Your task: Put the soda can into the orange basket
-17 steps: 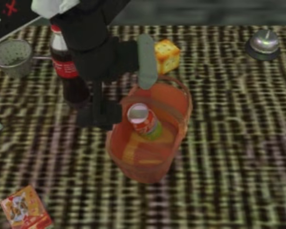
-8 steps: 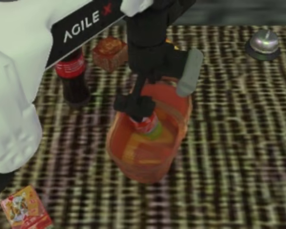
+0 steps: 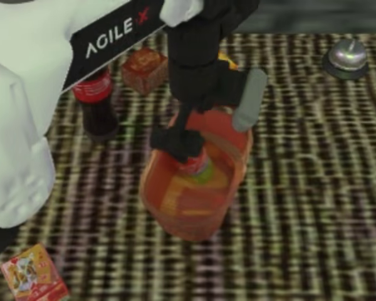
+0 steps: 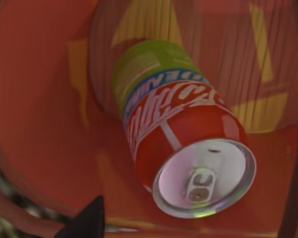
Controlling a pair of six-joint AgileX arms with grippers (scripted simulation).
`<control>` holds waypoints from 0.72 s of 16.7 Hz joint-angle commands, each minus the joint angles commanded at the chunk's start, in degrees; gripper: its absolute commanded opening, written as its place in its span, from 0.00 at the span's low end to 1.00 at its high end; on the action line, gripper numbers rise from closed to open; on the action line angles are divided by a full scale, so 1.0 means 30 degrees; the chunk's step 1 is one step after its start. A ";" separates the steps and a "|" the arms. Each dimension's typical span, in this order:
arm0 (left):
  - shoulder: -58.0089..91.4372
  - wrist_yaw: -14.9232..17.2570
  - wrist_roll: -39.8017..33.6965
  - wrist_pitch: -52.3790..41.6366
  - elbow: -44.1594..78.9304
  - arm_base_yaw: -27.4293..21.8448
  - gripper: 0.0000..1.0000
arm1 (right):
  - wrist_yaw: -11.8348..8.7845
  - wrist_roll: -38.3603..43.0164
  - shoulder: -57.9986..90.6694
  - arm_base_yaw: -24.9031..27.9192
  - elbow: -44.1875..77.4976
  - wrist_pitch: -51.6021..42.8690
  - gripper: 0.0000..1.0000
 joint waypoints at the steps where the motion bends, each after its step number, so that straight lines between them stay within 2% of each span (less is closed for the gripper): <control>1: -0.0052 -0.0002 -0.0003 0.0343 -0.0395 -0.0009 1.00 | 0.0000 0.0000 0.0000 0.0000 0.0000 0.0000 1.00; 7: -0.0168 -0.0005 -0.0019 0.1118 -0.1286 -0.0020 1.00 | 0.0000 0.0000 0.0000 0.0000 0.0000 0.0000 1.00; 12: -0.0168 -0.0005 -0.0019 0.1118 -0.1286 -0.0020 0.62 | 0.0000 0.0000 0.0000 0.0000 0.0000 0.0000 1.00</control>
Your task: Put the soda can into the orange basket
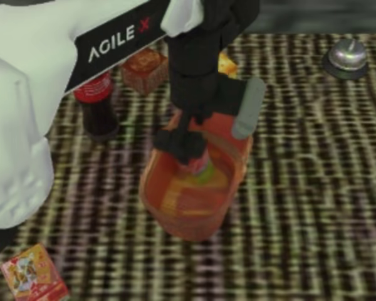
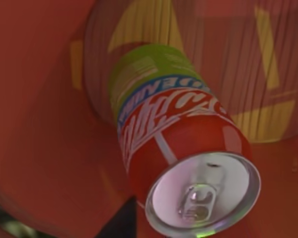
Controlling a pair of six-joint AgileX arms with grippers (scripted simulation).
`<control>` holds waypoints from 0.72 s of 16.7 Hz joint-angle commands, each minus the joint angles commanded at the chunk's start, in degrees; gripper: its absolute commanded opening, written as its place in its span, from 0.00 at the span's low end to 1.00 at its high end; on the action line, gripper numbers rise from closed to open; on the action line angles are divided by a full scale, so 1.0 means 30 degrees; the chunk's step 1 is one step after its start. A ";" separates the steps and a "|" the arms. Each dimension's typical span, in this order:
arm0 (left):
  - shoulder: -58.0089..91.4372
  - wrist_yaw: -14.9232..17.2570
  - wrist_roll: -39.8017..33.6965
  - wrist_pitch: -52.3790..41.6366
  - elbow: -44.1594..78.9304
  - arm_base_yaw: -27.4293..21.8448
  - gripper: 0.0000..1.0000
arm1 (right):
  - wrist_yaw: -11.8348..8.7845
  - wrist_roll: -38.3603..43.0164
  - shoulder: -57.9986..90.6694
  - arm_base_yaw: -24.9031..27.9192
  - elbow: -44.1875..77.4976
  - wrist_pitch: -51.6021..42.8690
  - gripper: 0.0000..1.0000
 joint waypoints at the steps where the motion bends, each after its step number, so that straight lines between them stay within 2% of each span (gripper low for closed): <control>1: 0.0000 0.0000 0.0000 0.0000 0.0000 0.0000 0.55 | 0.0000 0.0000 0.0000 0.0000 0.0000 0.0000 1.00; 8: 0.0000 0.0000 0.0000 0.0000 0.0000 0.0000 0.02 | 0.0000 0.0000 0.0000 0.0000 0.0000 0.0000 1.00; 12: 0.0000 0.0000 0.0000 0.0000 0.0000 0.0000 0.00 | 0.0000 0.0000 0.0000 0.0000 0.0000 0.0000 1.00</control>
